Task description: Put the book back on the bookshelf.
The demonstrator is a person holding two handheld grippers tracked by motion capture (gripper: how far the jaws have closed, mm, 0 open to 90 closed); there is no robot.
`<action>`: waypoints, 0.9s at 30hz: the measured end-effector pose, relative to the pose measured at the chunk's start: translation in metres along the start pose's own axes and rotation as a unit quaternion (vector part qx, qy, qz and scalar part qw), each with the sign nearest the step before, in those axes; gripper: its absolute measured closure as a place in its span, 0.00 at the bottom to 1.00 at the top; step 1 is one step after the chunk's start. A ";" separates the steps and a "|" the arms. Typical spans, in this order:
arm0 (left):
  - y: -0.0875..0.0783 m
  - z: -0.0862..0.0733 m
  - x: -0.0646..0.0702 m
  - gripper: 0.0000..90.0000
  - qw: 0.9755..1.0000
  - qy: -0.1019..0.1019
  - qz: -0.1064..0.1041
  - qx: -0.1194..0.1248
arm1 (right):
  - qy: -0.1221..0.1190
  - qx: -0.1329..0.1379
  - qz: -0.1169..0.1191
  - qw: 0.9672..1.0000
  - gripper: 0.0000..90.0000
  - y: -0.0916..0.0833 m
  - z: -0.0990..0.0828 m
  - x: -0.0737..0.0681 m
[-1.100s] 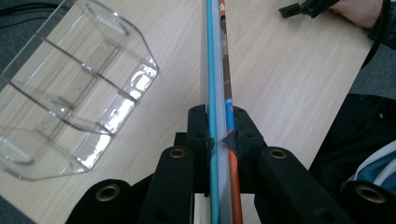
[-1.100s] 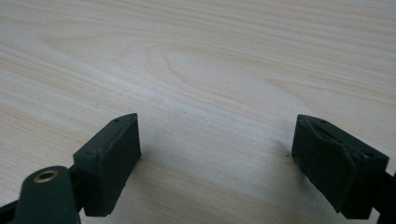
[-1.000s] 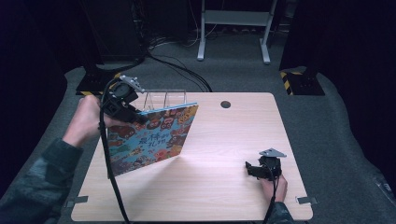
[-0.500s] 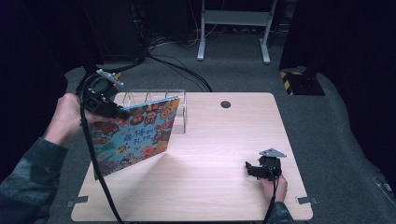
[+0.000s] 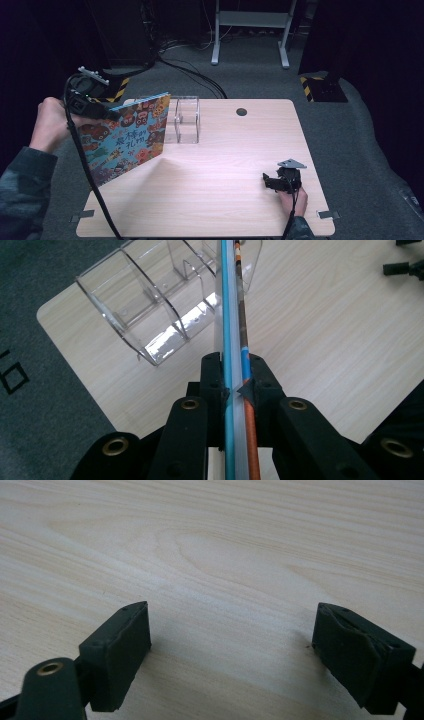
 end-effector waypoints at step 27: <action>-0.003 -0.005 -0.041 0.90 0.997 -0.064 0.036 0.015 | 0.000 0.000 0.000 1.000 0.17 0.000 0.000 0.000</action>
Point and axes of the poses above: each handheld gripper's, and its own axes: y roughly forward along the jaws, z roughly out of its top, x roughly to its right, the point moved 8 cm from there along y, roughly forward along the jaws, and after that the axes turned 2 degrees about -z, right-handed, at the moved point
